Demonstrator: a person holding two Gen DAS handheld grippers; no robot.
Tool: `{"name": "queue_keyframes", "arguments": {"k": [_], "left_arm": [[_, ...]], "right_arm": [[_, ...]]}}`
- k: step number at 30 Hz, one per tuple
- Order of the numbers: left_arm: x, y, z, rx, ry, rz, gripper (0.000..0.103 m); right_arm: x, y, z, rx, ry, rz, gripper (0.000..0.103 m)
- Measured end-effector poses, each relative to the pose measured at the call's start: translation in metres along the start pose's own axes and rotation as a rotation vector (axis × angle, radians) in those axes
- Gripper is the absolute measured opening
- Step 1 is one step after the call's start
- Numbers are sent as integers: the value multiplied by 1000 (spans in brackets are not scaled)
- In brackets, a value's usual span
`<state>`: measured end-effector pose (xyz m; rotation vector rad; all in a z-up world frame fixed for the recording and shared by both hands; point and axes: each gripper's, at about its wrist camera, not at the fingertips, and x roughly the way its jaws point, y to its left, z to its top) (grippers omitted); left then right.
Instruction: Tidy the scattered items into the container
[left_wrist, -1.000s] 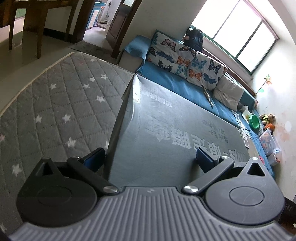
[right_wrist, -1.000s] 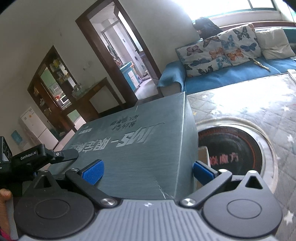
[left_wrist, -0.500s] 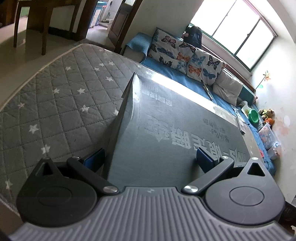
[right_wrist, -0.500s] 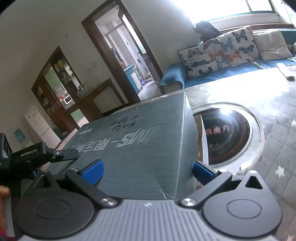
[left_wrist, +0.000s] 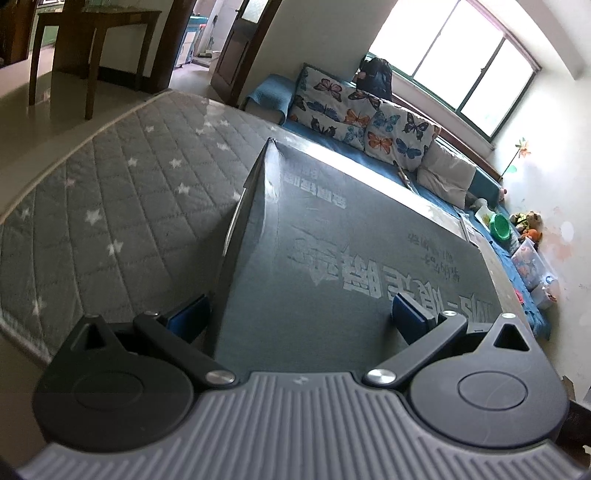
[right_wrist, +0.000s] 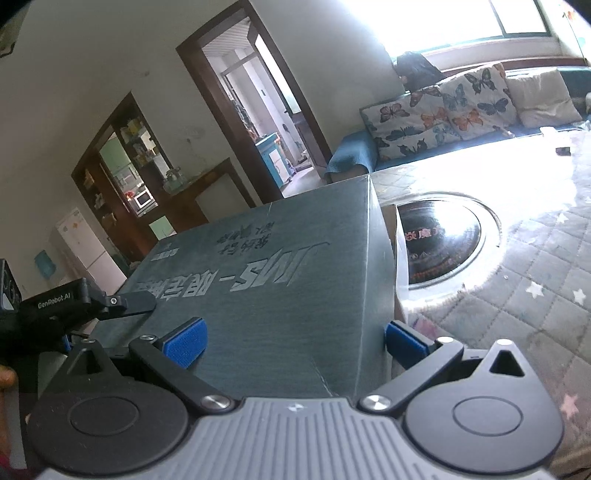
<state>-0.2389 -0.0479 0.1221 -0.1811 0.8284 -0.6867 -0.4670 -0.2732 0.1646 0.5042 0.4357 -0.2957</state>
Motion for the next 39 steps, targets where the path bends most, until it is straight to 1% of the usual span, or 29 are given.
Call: {"name": "queue_keyframes", "arguments": {"k": [8, 15, 23, 28, 39], "left_arm": [[-19, 12, -35, -20, 26, -1, 103], [-30, 23, -55, -23, 42, 0, 103], [-23, 29, -64, -39, 75, -7, 103], [-14, 33, -63, -65, 113, -9, 103], [-2, 30, -62, -73, 152, 2, 103]], "right_arm": [[-22, 10, -33, -20, 19, -11, 103], [-33, 17, -52, -24, 54, -11, 103], [-38, 17, -59, -20, 71, -30, 103], [-40, 14, -60, -14, 78, -40, 103], [-46, 10, -62, 1, 93, -60, 103]]}}
